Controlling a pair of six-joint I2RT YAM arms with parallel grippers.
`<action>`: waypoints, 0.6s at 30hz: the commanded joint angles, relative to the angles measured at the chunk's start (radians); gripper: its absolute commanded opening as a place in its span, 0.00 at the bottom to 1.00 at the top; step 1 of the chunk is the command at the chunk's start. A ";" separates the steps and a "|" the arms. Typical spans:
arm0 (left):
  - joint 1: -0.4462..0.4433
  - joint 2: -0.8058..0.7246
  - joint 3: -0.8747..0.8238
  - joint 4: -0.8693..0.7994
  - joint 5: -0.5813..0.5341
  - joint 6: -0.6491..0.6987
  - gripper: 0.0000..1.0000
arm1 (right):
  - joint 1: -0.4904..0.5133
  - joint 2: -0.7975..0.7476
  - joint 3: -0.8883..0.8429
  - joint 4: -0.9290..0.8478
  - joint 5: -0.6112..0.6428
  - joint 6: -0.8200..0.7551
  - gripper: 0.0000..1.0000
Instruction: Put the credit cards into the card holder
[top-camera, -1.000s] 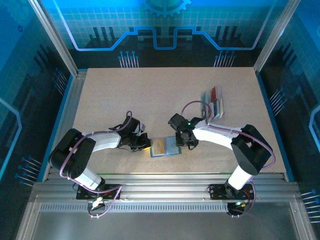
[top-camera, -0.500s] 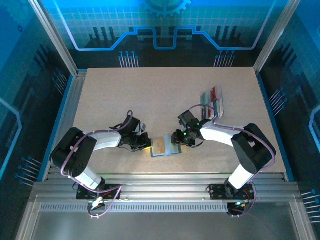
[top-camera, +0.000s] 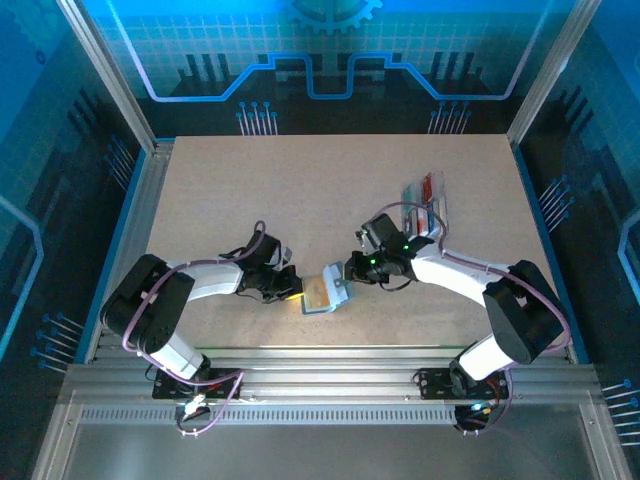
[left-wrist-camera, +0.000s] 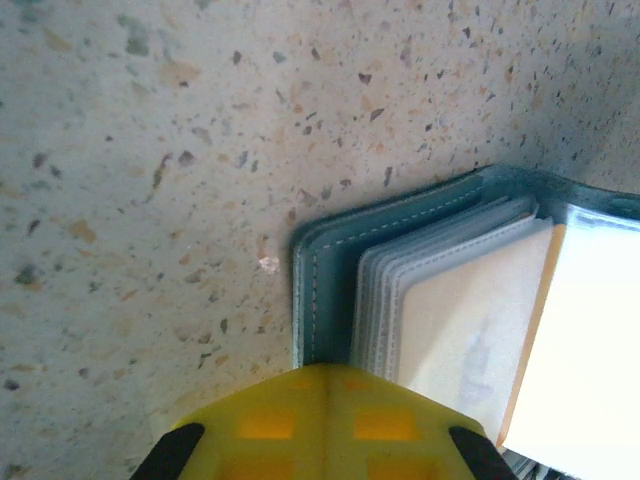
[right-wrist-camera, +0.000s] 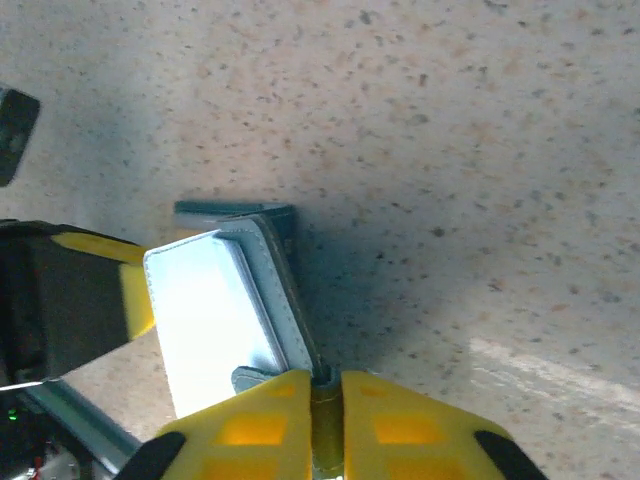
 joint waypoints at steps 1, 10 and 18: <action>-0.027 0.099 -0.036 -0.042 -0.062 0.017 0.02 | 0.049 0.001 0.056 -0.012 -0.035 -0.040 0.06; -0.027 0.105 -0.034 -0.023 -0.049 0.004 0.02 | 0.098 0.079 0.097 0.076 -0.107 -0.024 0.00; -0.026 0.090 -0.026 0.015 0.016 -0.041 0.05 | 0.142 0.243 0.114 0.309 -0.204 0.083 0.00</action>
